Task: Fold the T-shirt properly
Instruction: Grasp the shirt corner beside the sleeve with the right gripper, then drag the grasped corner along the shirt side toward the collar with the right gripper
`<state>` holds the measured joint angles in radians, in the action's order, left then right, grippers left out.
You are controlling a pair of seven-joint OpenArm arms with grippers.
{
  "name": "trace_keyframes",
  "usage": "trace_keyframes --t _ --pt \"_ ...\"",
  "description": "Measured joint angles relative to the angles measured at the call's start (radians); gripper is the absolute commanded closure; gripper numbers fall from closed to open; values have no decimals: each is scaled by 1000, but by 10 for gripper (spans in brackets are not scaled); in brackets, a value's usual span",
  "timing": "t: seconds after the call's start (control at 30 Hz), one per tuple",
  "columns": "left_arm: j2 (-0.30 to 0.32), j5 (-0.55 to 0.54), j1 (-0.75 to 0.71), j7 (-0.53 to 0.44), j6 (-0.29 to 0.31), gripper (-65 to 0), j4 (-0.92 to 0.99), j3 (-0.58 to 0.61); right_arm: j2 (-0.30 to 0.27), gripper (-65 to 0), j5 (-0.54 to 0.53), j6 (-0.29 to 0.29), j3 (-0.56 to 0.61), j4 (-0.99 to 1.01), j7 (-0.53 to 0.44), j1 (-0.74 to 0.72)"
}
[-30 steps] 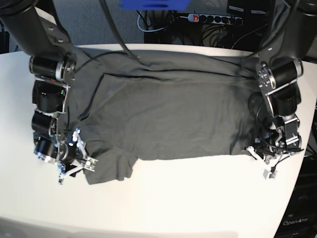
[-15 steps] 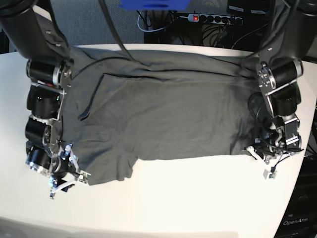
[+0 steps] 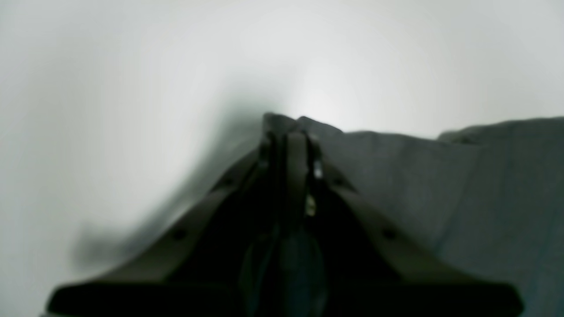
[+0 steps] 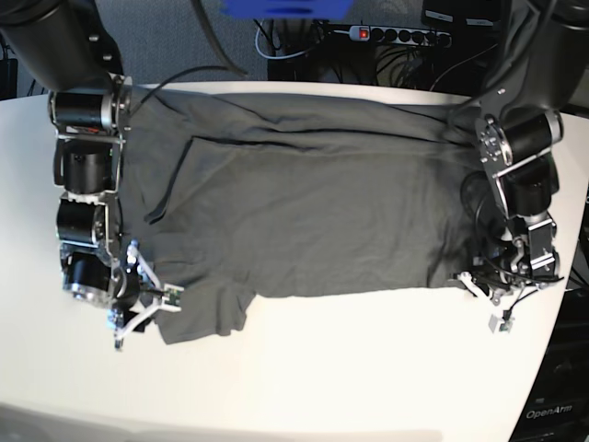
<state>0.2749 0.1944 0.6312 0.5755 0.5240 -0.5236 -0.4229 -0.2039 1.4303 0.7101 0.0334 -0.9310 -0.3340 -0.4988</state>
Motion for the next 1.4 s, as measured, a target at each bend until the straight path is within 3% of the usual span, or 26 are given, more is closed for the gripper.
trace_keyframes --t 0.53,1.4 --pt "0 0 0 1 0 -19 0 0 5 -283 0 0 108 -53 7 34" --pt "2 -4 0 0 2 -19 0 0 18 -283 -3 -4 124 21 3 26"
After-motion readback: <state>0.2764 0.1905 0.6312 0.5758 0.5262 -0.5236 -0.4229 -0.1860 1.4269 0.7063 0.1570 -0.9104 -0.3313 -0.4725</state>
